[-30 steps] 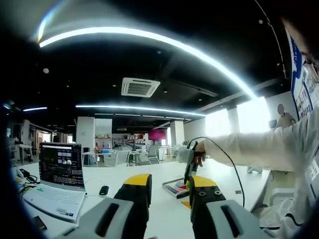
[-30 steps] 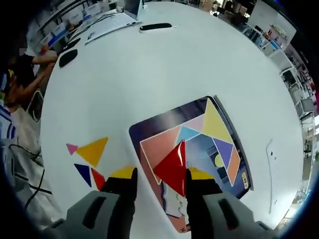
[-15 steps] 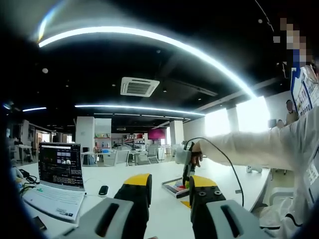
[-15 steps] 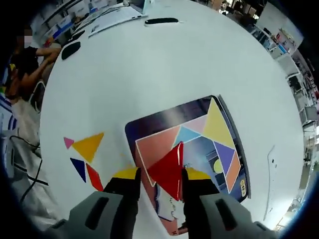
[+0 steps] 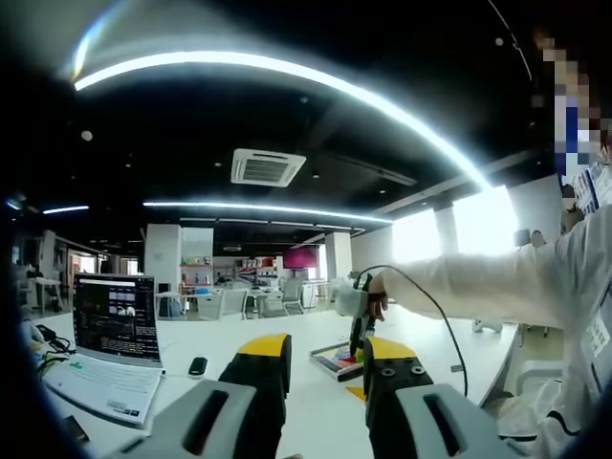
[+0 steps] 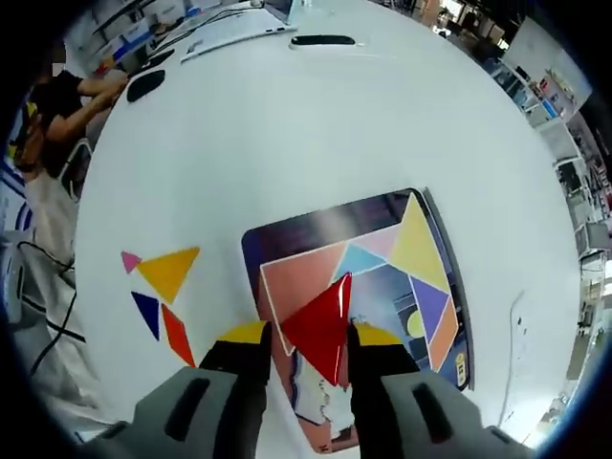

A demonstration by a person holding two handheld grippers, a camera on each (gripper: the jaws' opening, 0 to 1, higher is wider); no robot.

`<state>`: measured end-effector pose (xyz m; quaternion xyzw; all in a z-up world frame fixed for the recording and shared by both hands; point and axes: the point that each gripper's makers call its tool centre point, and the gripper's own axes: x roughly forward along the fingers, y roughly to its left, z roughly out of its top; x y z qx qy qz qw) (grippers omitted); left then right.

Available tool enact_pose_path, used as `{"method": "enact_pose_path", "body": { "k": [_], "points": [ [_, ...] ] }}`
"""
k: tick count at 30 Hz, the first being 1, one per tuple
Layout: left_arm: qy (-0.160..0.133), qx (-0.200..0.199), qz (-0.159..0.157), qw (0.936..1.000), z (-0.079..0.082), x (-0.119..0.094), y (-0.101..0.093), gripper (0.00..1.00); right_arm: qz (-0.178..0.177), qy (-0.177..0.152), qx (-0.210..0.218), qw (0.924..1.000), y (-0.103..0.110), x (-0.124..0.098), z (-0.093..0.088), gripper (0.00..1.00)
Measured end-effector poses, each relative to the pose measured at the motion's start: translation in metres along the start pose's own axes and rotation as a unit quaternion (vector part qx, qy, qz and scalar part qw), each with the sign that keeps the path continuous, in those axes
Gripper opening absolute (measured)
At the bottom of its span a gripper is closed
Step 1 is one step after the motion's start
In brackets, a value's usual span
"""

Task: Pick up the tangram pieces one by one and place each piece onto its matching region on the pattern sheet, fitting the shapes together until the outline on the sheet is completely filled by the tangram pieces

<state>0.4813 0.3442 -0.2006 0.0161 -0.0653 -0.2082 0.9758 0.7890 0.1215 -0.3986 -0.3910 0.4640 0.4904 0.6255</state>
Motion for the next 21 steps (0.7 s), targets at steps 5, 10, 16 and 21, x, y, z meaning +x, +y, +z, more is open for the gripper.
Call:
{"method": "enact_pose_path", "body": {
  "k": [5, 10, 16, 21],
  "points": [
    [0.000, 0.001, -0.002, 1.0000, 0.0006, -0.0001, -0.0016, 0.32, 0.001, -0.003, -0.004, 1.0000, -0.0033, 0.0005, 0.0009, 0.31],
    [-0.002, 0.002, -0.002, 1.0000, 0.0018, -0.0017, -0.0018, 0.32, -0.004, 0.004, 0.011, 0.9999, -0.0045, 0.0006, 0.0017, 0.28],
    [-0.004, 0.001, -0.002, 1.0000, 0.0019, -0.0018, -0.0012, 0.32, -0.008, 0.015, 0.037, 0.9992, 0.0011, 0.0009, 0.0014, 0.27],
    [-0.002, 0.000, -0.002, 1.0000, 0.0006, -0.0009, -0.0003, 0.32, -0.013, 0.023, 0.079, 0.9965, 0.0039, 0.0005, 0.0005, 0.27]
  ]
}}
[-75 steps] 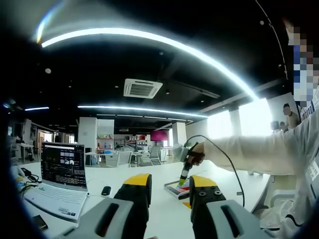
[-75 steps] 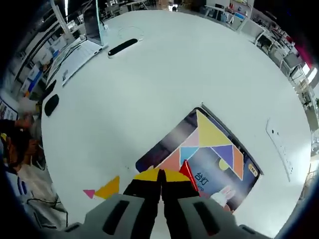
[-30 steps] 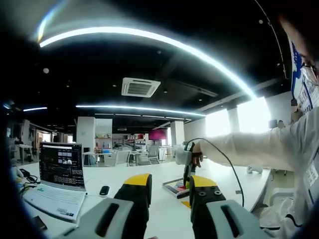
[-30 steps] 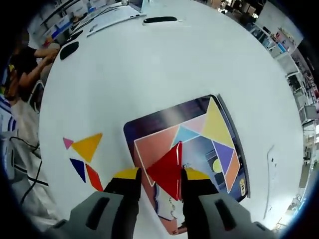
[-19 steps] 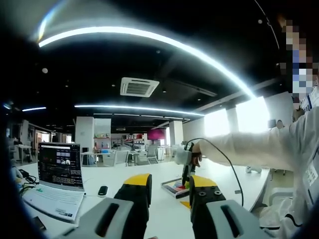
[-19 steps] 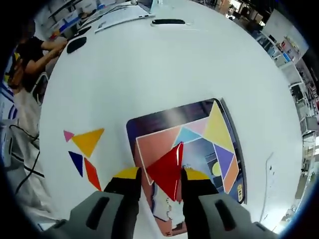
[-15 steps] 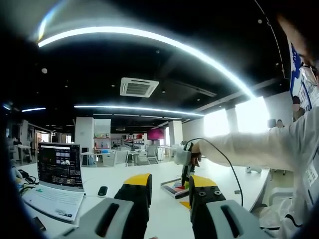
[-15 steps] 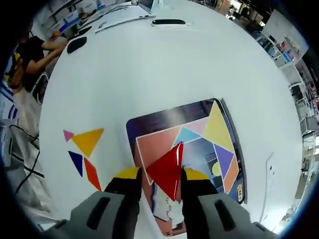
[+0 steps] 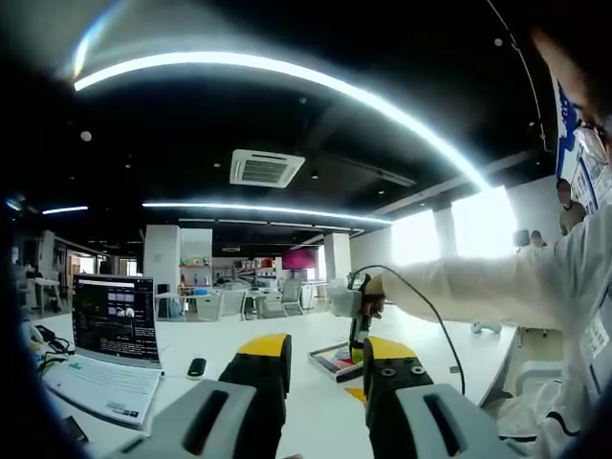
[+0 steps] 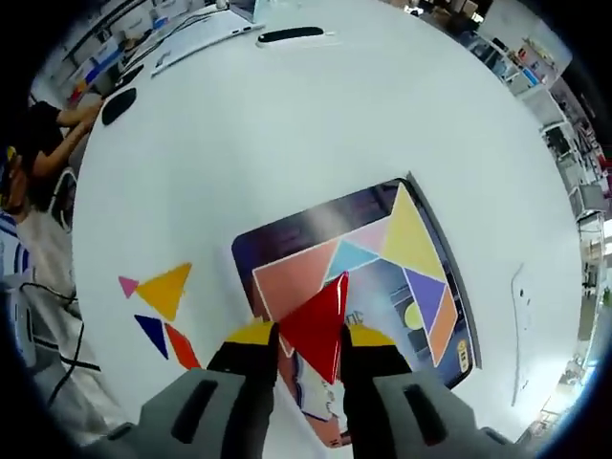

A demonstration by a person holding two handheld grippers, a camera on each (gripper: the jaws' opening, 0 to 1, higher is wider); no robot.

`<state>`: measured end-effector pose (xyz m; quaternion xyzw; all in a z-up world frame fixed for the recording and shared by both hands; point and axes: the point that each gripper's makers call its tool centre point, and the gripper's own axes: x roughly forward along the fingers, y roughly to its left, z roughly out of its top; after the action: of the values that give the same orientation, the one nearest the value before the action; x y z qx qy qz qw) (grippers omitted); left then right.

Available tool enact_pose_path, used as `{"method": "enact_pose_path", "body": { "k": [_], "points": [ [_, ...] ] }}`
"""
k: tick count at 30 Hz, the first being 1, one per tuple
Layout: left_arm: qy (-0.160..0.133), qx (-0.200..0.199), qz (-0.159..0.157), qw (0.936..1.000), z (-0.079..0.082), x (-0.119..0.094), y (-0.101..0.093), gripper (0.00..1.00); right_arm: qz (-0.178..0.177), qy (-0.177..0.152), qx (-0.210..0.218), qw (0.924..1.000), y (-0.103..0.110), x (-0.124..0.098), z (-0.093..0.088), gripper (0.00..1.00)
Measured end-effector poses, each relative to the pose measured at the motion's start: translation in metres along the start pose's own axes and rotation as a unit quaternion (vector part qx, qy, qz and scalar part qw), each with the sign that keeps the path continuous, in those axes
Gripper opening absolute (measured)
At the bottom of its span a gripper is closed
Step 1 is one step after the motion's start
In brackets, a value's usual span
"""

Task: Pick up the tangram pieces one by one and place each piece onto its matching region on the pattern sheet, fitting the shapes together until the outline on the sheet is completely filled by the tangram pieces

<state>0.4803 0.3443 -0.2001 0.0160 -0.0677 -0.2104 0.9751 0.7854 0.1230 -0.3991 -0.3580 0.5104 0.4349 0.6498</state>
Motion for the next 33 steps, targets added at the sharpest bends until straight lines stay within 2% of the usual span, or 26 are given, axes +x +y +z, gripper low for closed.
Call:
{"method": "enact_pose_path", "body": {
  "k": [1, 2, 5, 7, 12, 16, 21, 25, 33],
  "points": [
    [0.000, 0.000, 0.000, 1.0000, 0.000, 0.000, 0.000, 0.32, 0.000, 0.000, 0.001, 1.0000, 0.000, 0.000, 0.000, 0.27],
    [0.001, 0.001, 0.000, 1.0000, -0.001, 0.000, 0.000, 0.32, 0.000, -0.004, 0.030, 0.9996, 0.006, 0.000, -0.002, 0.27],
    [-0.001, 0.001, 0.000, 1.0000, 0.000, -0.001, -0.001, 0.32, -0.001, -0.006, 0.064, 0.9980, 0.010, -0.001, -0.003, 0.27],
    [-0.001, 0.001, 0.001, 1.0000, 0.000, -0.001, 0.000, 0.32, 0.002, -0.010, 0.093, 0.9956, 0.020, -0.001, -0.008, 0.27],
    [-0.001, 0.000, 0.002, 1.0000, 0.001, -0.001, 0.001, 0.32, 0.014, -0.031, 0.187, 0.9817, 0.037, -0.010, -0.004, 0.27],
    [-0.001, 0.001, 0.000, 1.0000, 0.001, 0.000, -0.001, 0.32, 0.000, -0.023, 0.189, 0.9817, 0.045, -0.012, -0.005, 0.27],
    [-0.002, 0.002, -0.001, 1.0000, 0.001, -0.001, -0.003, 0.32, 0.000, -0.018, 0.224, 0.9744, 0.057, -0.006, -0.007, 0.27],
    [-0.003, 0.001, 0.002, 1.0000, 0.001, -0.003, -0.001, 0.32, 0.002, -0.015, 0.219, 0.9755, 0.069, -0.003, -0.010, 0.27],
    [-0.004, 0.000, 0.003, 1.0000, 0.001, -0.003, 0.000, 0.32, -0.003, -0.008, 0.191, 0.9816, 0.076, 0.005, -0.018, 0.27]
  ]
}}
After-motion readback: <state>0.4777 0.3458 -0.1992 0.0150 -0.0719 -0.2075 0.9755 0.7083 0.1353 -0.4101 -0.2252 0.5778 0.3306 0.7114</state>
